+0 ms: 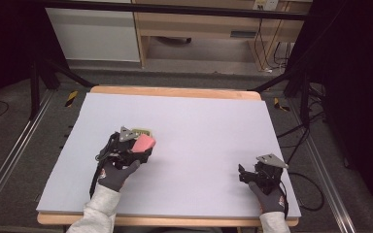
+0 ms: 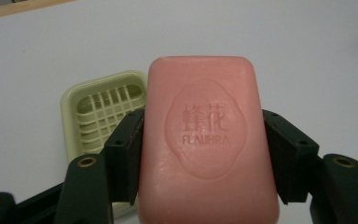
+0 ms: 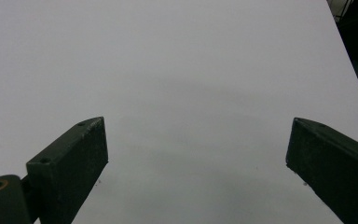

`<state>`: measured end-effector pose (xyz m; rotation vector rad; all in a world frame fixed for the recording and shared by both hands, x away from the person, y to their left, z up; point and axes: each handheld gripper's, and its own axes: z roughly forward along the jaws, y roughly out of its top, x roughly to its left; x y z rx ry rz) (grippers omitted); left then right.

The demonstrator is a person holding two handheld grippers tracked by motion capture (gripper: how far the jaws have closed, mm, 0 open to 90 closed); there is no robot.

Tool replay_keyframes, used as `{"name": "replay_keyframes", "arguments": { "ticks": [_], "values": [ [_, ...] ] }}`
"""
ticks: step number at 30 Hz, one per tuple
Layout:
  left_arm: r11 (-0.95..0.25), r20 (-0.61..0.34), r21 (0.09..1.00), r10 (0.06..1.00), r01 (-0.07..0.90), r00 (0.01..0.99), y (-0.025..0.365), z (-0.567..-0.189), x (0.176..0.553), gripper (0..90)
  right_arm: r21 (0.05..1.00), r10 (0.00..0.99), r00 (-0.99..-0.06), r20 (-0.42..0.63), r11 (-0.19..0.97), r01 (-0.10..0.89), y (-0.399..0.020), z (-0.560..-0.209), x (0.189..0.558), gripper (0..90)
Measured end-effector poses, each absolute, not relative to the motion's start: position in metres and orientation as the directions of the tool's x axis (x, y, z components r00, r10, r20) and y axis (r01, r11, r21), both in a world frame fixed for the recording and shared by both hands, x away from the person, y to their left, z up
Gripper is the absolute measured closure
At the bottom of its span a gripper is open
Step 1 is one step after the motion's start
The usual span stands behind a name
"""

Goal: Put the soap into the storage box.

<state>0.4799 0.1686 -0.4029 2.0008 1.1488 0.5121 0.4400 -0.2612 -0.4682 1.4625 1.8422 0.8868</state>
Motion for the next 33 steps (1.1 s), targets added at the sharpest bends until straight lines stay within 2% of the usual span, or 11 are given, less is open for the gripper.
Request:
{"name": "replay_keyframes", "arguments": {
  "ticks": [33],
  "values": [
    [-0.264, -0.032, 0.751, 0.901, 0.605, 0.433, 0.187, -0.422, 0.511, 37.1, 0.805, 0.975, -0.21, -0.068, 0.177, 0.566, -0.256, -0.469, 0.442, 5.8]
  ]
}}
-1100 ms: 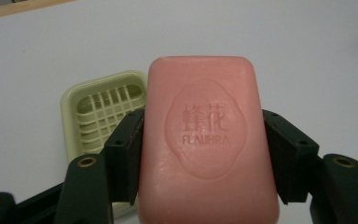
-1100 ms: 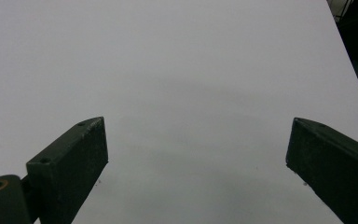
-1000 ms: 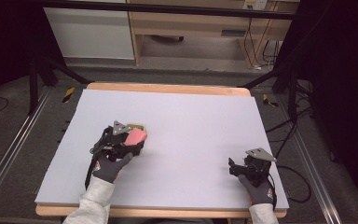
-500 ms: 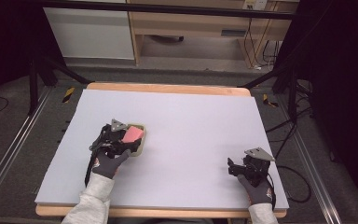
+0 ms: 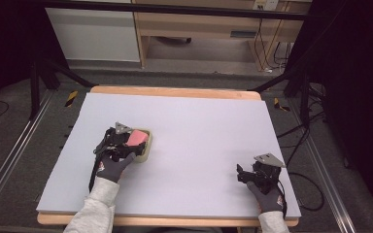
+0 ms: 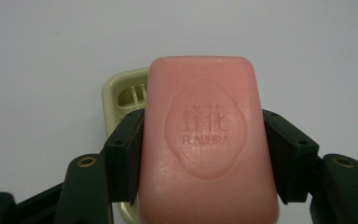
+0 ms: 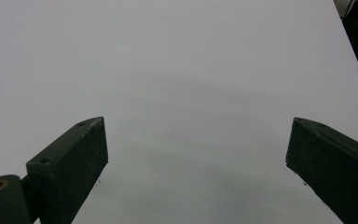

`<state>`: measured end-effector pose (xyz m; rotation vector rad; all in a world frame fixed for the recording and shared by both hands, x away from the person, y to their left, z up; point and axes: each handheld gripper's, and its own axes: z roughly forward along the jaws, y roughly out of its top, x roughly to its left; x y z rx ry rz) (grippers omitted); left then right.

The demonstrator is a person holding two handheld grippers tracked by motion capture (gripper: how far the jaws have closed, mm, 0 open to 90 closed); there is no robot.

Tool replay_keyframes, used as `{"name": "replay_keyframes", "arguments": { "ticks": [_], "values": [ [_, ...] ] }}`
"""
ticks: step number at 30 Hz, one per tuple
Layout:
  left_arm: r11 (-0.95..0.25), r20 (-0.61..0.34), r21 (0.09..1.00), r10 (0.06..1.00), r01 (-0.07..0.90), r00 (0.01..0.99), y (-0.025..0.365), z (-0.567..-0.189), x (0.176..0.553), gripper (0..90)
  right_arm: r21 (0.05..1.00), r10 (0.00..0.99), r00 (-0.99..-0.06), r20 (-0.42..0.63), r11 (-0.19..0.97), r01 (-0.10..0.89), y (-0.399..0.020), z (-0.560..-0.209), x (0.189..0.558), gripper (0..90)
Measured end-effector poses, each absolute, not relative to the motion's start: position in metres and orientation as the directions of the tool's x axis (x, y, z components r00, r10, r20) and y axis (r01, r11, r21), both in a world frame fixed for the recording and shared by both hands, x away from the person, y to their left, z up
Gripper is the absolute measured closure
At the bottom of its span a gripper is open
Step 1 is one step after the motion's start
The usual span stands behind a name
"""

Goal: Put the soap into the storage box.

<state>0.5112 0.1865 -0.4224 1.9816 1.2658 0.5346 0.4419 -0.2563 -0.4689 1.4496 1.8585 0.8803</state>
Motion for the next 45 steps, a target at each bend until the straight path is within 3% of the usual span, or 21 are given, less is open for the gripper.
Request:
{"name": "replay_keyframes", "arguments": {
  "ticks": [45],
  "values": [
    [-0.273, 0.0, 0.714, 0.921, 0.645, 0.39, 0.185, -0.453, 0.535, 37.0, 0.803, 0.976, -0.206, -0.064, 0.173, 0.57, -0.256, -0.469, 0.443, 5.7]
  ]
}}
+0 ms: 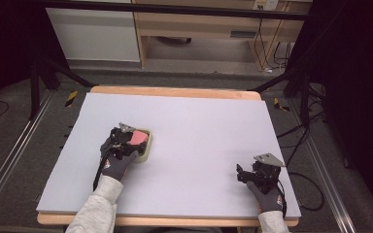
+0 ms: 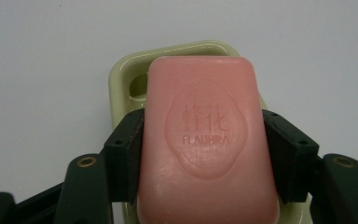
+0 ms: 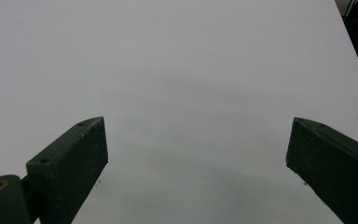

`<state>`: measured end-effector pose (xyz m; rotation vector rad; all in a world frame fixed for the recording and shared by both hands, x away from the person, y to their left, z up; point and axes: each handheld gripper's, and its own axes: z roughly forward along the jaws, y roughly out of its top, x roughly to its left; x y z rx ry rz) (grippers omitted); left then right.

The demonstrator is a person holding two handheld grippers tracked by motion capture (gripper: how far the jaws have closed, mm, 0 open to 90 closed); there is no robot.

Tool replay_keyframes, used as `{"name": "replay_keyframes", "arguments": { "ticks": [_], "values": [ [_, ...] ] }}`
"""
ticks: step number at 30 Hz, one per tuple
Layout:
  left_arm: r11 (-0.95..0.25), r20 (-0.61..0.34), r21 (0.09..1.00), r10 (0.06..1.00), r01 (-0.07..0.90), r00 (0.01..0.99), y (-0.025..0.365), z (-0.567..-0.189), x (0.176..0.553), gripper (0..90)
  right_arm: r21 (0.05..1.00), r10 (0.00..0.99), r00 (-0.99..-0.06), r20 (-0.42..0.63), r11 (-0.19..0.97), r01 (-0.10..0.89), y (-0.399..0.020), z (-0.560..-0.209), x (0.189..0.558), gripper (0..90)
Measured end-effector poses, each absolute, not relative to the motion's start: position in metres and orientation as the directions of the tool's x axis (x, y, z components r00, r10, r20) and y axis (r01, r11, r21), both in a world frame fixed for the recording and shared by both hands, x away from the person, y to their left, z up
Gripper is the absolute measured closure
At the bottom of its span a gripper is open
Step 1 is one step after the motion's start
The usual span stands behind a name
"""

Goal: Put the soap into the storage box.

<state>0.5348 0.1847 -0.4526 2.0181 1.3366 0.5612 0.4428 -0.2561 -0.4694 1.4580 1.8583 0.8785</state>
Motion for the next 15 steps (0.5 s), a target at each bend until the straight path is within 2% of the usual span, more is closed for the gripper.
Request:
{"name": "replay_keyframes", "arguments": {
  "ticks": [15],
  "values": [
    [-0.27, -0.005, 0.717, 0.92, 0.642, 0.393, 0.1837, -0.4552, 0.5357, 36.2, 0.804, 0.976, -0.208, -0.065, 0.175, 0.569, -0.2559, -0.4694, 0.4427, 5.7]
  ]
}}
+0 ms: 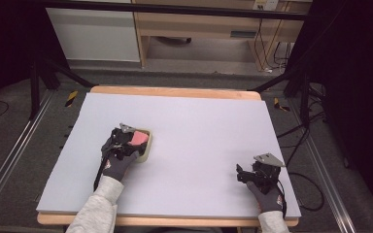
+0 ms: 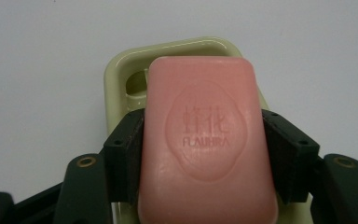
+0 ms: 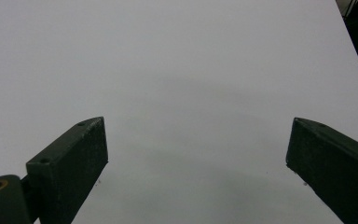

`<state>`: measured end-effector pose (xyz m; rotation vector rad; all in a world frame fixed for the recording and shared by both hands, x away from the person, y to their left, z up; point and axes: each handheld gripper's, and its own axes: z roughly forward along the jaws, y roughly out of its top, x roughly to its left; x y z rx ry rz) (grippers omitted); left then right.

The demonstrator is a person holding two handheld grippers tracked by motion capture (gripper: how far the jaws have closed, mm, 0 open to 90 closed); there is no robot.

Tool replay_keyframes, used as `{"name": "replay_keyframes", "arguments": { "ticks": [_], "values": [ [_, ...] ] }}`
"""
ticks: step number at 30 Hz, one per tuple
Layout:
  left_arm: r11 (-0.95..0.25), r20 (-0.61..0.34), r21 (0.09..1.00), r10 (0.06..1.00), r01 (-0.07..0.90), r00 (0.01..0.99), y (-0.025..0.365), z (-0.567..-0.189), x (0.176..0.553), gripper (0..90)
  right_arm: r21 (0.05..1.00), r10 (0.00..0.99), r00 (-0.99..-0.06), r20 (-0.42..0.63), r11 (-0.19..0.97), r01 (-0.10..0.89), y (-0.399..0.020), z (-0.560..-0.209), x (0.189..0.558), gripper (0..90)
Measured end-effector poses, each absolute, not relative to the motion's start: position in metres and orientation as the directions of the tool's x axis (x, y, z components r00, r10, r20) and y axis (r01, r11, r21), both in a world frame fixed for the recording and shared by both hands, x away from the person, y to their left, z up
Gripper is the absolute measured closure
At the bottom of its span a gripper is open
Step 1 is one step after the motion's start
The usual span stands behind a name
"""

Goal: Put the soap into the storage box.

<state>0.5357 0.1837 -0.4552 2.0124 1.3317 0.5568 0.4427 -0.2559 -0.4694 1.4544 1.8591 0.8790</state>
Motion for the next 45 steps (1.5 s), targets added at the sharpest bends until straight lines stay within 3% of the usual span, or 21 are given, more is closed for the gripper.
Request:
{"name": "replay_keyframes", "arguments": {
  "ticks": [9, 27, 45],
  "values": [
    [-0.277, 0.007, 0.75, 0.912, 0.601, 0.411, 0.187, -0.441, 0.529, 25.6, 0.806, 0.976, -0.206, -0.065, 0.173, 0.566, -0.257, -0.469, 0.442, 5.7],
    [-0.247, -0.033, 0.795, 0.895, 0.555, 0.444, 0.218, -0.428, 0.488, 22.7, 0.805, 0.984, -0.169, -0.062, 0.15, 0.574, -0.263, -0.469, 0.441, 5.4],
    [-0.232, -0.012, 0.798, 0.916, 0.556, 0.4, 0.258, -0.45, 0.456, 21.4, 0.8, 0.988, -0.138, -0.069, 0.138, 0.585, -0.273, -0.47, 0.44, 5.0]
  ]
}}
